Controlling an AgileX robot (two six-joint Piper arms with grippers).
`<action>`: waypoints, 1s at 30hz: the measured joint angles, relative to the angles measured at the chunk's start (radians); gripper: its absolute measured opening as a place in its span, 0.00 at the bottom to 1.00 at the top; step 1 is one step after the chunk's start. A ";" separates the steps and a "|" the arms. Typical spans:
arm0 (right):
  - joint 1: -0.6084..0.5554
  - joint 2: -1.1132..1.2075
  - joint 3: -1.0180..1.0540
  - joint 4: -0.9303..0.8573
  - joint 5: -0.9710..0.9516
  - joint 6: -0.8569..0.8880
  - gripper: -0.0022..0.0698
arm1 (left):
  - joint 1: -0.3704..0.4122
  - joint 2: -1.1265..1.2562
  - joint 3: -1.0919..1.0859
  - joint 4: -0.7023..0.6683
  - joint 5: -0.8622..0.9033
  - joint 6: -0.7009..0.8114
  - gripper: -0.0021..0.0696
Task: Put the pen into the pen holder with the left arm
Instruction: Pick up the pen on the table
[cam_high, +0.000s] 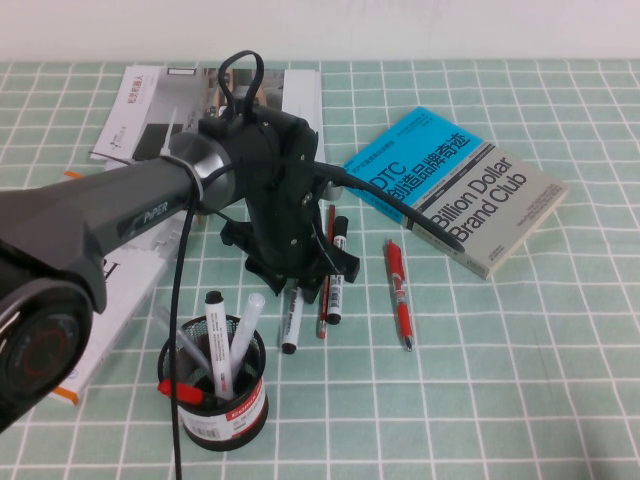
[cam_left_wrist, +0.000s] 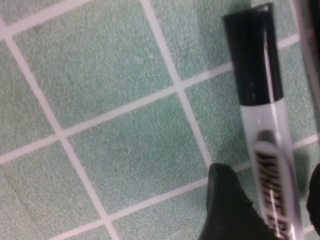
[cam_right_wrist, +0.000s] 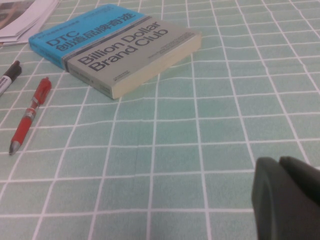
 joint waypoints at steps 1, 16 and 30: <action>0.000 0.000 0.000 0.000 0.000 0.000 0.00 | 0.000 0.000 0.000 0.000 0.002 0.000 0.45; 0.000 0.000 0.000 0.000 0.000 0.000 0.00 | 0.000 0.003 0.000 -0.002 0.002 0.000 0.44; 0.000 0.000 0.000 0.000 0.000 0.000 0.00 | 0.000 0.009 -0.004 0.002 0.016 0.000 0.18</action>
